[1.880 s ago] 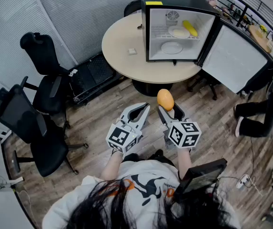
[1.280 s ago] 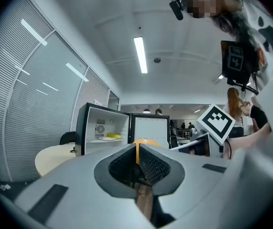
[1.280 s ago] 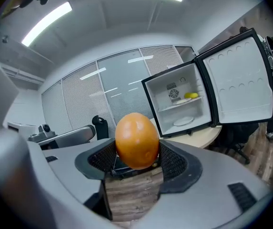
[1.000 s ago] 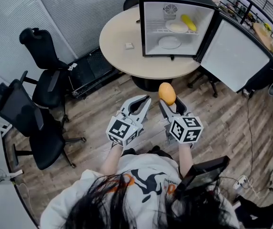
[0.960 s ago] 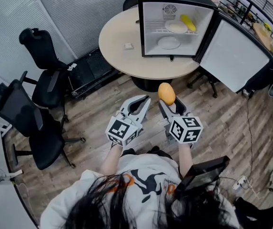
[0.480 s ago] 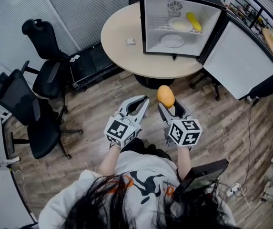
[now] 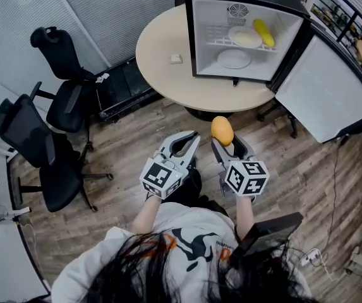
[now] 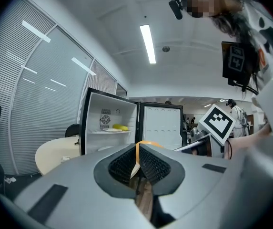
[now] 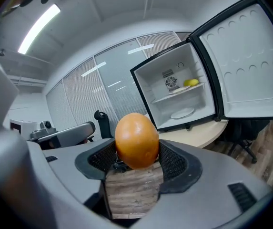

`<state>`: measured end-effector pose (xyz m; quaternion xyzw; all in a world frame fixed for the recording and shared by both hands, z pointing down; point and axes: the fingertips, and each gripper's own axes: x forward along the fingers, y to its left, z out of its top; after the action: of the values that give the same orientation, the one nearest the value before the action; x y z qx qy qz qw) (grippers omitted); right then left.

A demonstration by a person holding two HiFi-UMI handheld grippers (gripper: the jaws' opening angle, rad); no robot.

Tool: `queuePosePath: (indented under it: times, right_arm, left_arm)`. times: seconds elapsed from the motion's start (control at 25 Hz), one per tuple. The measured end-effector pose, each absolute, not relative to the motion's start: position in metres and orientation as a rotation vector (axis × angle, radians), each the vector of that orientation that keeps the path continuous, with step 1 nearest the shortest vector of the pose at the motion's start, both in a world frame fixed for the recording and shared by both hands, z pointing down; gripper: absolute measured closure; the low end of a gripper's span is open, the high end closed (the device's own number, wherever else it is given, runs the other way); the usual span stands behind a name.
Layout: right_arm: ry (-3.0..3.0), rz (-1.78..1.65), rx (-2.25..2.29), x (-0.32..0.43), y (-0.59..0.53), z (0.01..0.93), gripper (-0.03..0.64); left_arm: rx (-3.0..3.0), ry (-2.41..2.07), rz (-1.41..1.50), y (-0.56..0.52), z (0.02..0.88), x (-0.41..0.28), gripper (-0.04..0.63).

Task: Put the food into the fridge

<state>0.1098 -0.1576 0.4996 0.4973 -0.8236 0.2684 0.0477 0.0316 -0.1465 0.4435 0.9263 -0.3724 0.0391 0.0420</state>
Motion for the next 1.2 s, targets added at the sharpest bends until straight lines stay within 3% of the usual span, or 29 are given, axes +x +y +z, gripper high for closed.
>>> queuePosePath:
  times: [1.2]
  right_arm:
    - [-2.417, 0.721, 1.682, 0.108, -0.401, 0.475, 0.324]
  left_arm:
    - [2.885, -1.021, 0.061, -0.387, 0.438, 0.006, 0.580]
